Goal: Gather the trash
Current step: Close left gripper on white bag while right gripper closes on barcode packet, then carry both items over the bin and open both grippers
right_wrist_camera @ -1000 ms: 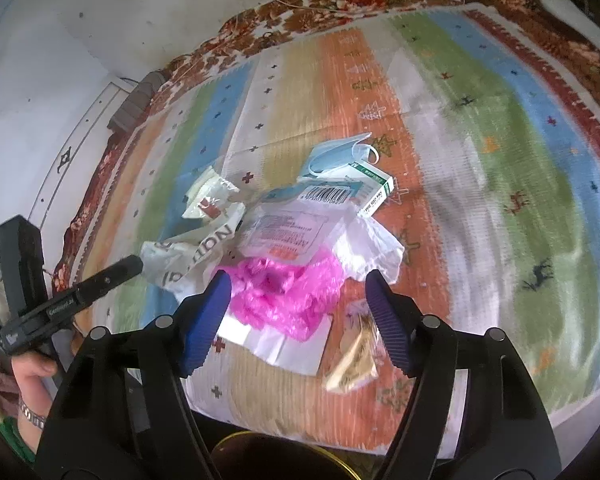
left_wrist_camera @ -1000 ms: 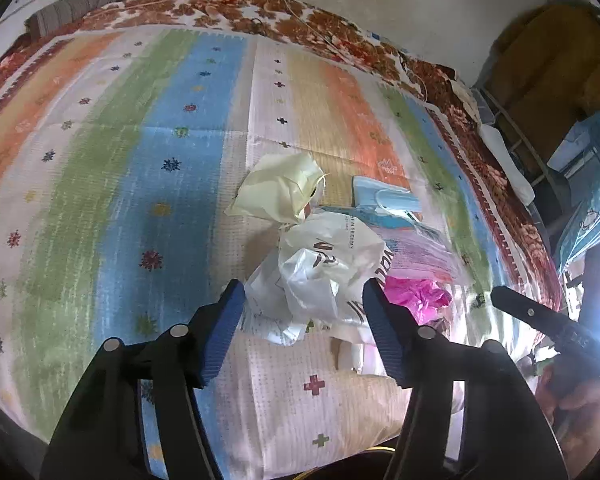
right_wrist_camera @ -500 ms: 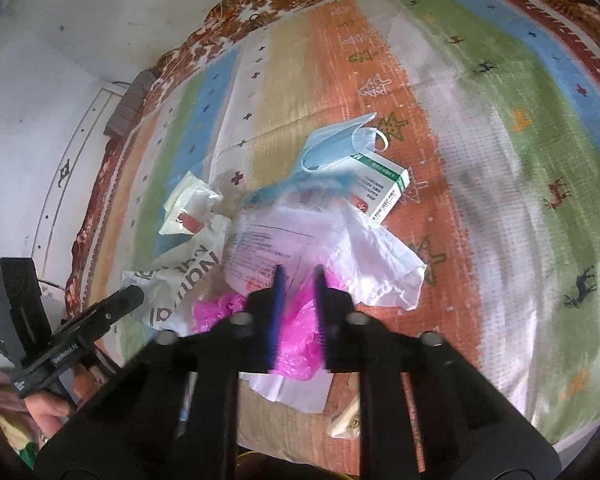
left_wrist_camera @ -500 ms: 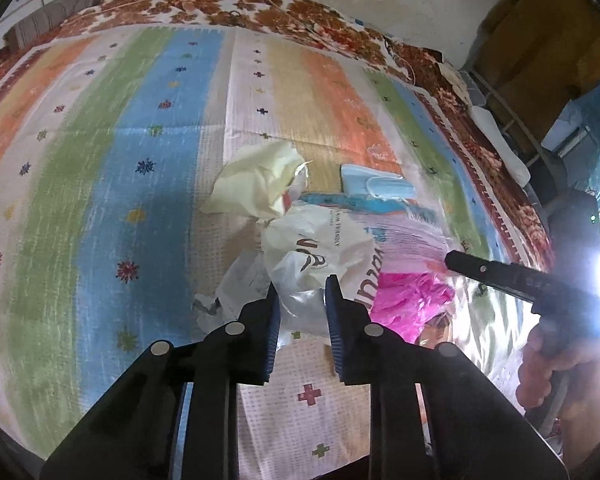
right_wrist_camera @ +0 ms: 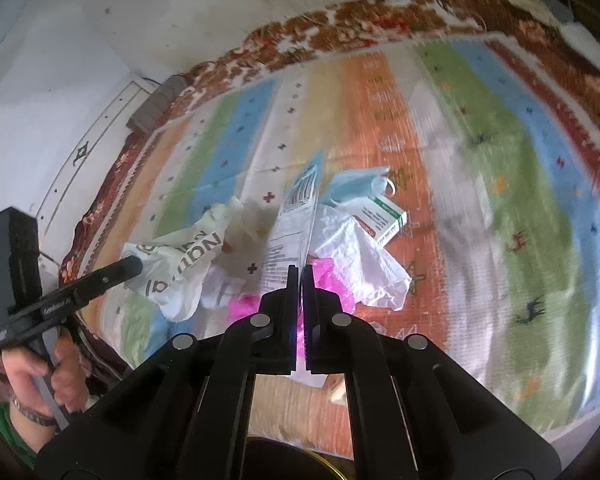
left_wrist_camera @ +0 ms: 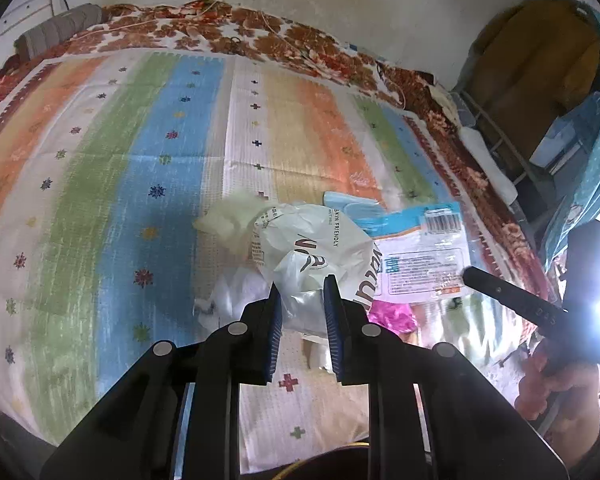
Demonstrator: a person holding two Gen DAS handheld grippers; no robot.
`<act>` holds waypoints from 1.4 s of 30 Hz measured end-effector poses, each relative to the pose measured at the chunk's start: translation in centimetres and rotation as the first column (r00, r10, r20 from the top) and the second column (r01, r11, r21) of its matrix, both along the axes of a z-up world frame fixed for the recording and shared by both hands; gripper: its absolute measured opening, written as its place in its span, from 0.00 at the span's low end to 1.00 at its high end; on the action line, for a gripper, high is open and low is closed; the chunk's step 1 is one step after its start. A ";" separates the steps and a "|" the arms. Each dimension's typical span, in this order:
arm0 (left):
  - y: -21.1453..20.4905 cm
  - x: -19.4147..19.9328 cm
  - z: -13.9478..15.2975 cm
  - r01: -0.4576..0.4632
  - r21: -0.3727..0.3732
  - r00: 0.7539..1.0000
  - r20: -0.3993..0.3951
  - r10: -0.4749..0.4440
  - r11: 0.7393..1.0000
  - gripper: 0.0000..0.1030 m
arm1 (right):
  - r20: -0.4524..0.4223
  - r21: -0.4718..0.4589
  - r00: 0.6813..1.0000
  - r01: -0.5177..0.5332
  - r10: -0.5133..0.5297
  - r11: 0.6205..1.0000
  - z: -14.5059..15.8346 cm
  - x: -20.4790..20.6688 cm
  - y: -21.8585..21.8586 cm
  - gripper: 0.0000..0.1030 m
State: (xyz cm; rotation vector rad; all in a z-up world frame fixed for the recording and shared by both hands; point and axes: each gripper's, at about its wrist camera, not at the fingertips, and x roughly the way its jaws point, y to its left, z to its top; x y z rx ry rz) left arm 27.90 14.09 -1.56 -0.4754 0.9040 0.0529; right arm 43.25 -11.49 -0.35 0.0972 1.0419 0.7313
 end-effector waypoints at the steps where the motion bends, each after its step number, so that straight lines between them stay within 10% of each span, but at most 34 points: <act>1: 0.0 -0.3 0.3 -0.002 0.006 1.000 0.004 0.002 1.000 0.18 | 0.023 -0.008 1.000 -0.006 0.006 1.000 0.7 -0.6 -0.1 0.01; 20: -4.6 -6.1 4.8 0.058 0.016 0.997 0.059 -0.059 0.998 0.17 | 0.219 -0.058 0.973 -0.066 0.077 0.996 7.0 -11.2 -3.0 0.01; 42: -7.9 -15.3 5.2 0.062 -0.008 0.995 0.084 -0.061 0.998 0.17 | 0.257 -0.100 0.964 -0.040 0.065 0.994 6.4 -21.1 -7.2 0.01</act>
